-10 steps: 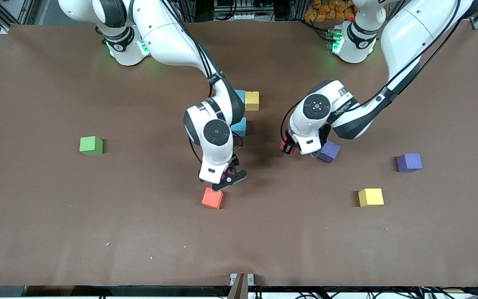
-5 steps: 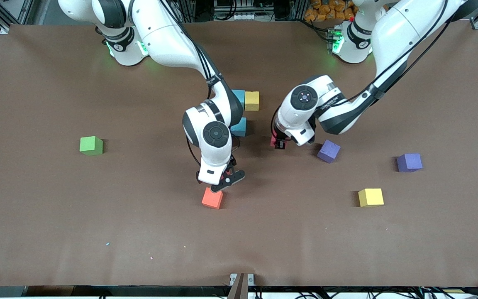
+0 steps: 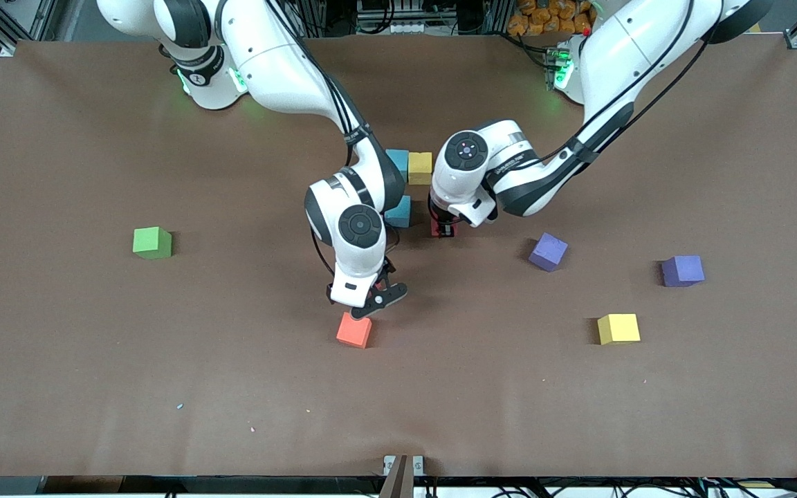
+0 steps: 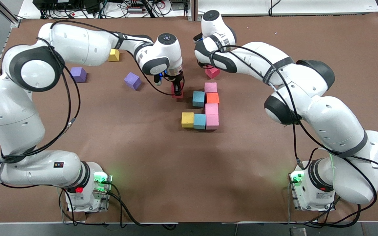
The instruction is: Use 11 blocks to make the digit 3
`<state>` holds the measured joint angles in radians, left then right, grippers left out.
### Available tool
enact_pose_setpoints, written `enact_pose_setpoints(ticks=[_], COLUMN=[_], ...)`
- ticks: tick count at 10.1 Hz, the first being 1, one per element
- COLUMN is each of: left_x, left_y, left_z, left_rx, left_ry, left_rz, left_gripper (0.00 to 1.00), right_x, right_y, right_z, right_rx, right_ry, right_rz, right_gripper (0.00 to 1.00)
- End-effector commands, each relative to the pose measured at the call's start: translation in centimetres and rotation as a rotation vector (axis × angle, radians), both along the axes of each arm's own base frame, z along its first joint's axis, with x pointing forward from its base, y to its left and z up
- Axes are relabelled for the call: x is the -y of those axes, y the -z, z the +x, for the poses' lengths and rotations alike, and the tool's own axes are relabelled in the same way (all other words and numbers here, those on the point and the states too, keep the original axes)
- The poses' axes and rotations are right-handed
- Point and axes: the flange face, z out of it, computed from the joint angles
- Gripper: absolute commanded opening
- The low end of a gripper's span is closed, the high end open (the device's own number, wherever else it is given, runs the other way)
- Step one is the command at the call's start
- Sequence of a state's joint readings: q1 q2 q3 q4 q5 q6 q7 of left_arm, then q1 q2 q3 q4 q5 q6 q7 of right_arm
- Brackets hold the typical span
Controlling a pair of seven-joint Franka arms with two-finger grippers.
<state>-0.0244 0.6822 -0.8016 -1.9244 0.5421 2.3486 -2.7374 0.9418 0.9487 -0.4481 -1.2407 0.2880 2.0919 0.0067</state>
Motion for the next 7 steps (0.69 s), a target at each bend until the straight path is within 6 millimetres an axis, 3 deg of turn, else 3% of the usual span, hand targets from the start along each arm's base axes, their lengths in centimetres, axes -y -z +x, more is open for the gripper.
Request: enact_pose_setpoints(ticks=[1,4,7], left_x=[0.9,2.4,3.0], left_y=[-0.6,0.6,2.3], left_z=[-0.1,-1.3,-2.1], left_rx=[0.010,0.025,0.047], left_ry=[-0.110,-0.122,-0.122], left_rz=[-0.006,-0.018,0.002], left_gripper=[0.03,0.03,0.03], right_x=[0.8,0.1,-0.2], right_y=[-1.1,-2.5,-2.7], right_z=[0.4,-0.4,-0.6], right_rx=[-0.043,-0.088,-0.094], right_ry=[0.006,0.024,0.022], right_rz=[0.009,0.048,0.056], right_gripper=[1.00,1.00,1.00])
